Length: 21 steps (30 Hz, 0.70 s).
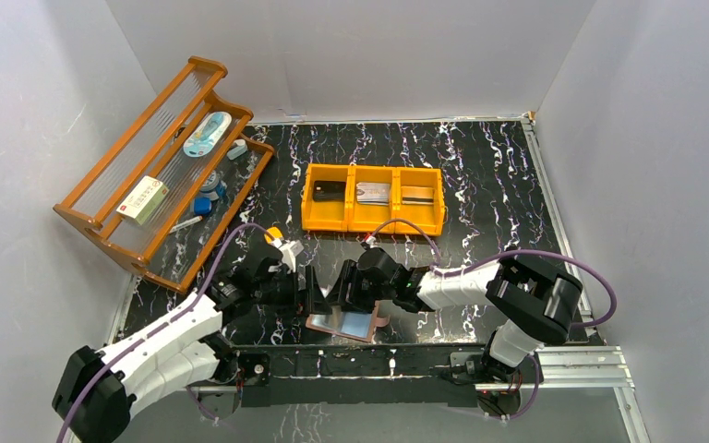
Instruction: Take the credit cards out of the card holder
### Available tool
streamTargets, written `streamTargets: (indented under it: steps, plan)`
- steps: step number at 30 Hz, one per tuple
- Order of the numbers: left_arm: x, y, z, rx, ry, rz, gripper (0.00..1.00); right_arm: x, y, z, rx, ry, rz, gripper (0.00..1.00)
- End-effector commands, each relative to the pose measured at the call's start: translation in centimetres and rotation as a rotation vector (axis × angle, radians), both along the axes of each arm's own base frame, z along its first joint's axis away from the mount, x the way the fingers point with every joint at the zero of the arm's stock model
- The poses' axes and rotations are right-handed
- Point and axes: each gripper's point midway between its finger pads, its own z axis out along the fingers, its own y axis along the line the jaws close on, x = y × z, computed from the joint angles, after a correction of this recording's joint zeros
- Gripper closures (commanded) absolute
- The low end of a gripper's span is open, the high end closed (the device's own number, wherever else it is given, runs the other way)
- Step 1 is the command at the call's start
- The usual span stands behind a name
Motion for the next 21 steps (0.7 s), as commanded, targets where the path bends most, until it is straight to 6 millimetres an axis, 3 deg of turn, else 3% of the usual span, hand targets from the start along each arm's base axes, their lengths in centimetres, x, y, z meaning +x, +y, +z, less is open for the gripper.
streamTargets:
  steps: [1,6,14,21]
  plan:
    - [0.3,0.1,-1.4,0.000,-0.002,0.066,0.27,-0.1,-2.1,-2.0,-0.092,0.026,-0.030,0.37]
    - [-0.1,-0.5,-2.5,-0.011,0.020,0.034,0.40,-0.2,-2.1,-1.9,-0.084,0.033,-0.027,0.37]
    - [0.8,-1.8,-1.8,-0.069,-0.019,0.029,0.61,-0.4,-2.0,-2.0,-0.081,0.039,-0.020,0.37]
    - [-0.1,-2.0,-3.5,-0.060,0.035,-0.006,0.77,-0.4,-1.6,-1.2,-0.047,0.029,-0.006,0.36]
